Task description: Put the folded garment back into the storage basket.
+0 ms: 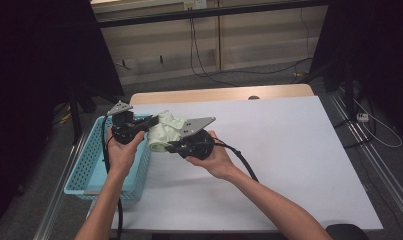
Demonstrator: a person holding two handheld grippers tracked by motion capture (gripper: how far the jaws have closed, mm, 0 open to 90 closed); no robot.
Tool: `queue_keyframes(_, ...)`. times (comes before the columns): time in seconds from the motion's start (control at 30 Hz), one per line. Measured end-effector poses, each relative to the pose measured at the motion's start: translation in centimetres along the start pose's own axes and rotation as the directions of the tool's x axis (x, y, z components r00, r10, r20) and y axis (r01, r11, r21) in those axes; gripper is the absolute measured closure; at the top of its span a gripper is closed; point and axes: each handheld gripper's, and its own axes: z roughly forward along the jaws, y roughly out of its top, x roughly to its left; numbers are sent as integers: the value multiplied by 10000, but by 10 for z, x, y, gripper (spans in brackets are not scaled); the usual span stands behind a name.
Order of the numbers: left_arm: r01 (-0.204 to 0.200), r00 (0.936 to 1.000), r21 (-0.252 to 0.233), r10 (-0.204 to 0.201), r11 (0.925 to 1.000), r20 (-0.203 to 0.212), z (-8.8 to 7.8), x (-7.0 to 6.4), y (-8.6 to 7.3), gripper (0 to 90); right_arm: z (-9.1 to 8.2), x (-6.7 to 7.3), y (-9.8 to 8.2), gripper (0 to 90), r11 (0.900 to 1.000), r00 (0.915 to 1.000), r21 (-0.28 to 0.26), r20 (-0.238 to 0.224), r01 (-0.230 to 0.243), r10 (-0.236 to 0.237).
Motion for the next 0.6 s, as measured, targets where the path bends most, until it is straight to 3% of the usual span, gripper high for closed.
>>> queue_keyframes(0.6,277,9987,-179,-285,9995,-430,-16,25,-3,833,27,0,14,837,9996,9993,-204,-320,-205,198)
